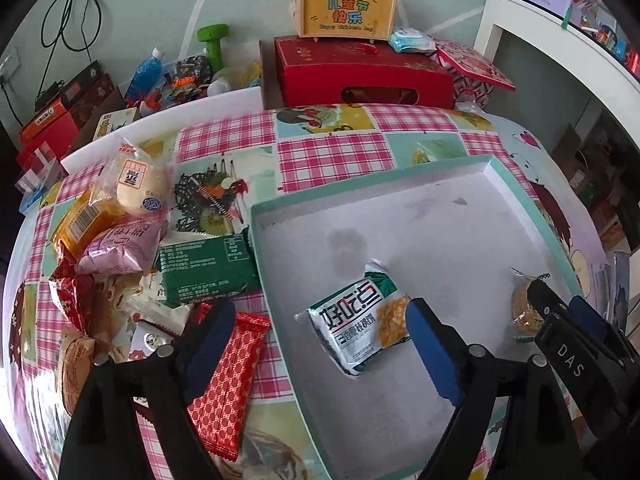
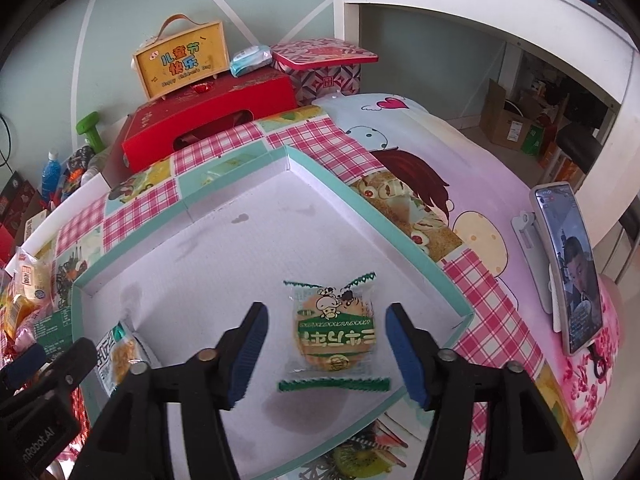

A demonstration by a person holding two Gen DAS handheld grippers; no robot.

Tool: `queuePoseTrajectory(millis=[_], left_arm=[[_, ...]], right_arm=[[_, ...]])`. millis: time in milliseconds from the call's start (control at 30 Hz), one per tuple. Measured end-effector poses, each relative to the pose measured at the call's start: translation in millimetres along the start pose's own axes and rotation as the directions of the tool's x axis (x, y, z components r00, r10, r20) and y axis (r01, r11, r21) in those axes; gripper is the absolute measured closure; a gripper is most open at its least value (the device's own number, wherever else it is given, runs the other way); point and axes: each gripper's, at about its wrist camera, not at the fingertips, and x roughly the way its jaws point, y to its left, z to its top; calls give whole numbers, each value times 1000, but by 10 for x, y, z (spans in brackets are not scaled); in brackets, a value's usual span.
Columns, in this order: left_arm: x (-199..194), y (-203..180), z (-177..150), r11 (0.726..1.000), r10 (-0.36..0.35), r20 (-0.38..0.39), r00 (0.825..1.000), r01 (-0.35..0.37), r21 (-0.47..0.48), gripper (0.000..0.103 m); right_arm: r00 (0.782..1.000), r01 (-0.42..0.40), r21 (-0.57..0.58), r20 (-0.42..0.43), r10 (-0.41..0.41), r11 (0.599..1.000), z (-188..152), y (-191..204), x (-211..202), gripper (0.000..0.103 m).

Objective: Organize snacks
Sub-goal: 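Lower both packs into the white tray and open both grippers, then withdraw both grippers from the tray back over the snack pile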

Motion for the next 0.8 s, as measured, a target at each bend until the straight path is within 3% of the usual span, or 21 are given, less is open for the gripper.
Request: queuePoseTrajectory(millis=[167, 267, 600, 800], left_arm=[[-52, 185, -25, 998, 42, -12, 999, -42, -48, 14], [-85, 299, -46, 995, 63, -17, 998, -64, -77, 6], [-63, 624, -246, 987, 56, -112, 992, -71, -142, 4], [-188, 799, -309, 985, 46, -105, 993, -63, -160, 4]], right_arm=[[999, -48, -16, -23, 48, 999, -17, 57, 16, 21], [994, -106, -24, -37, 105, 994, -45, 115, -11, 0], [991, -99, -83, -93, 92, 992, -180, 270, -70, 0], [988, -123, -112, -103, 112, 986, -254, 396, -180, 0]])
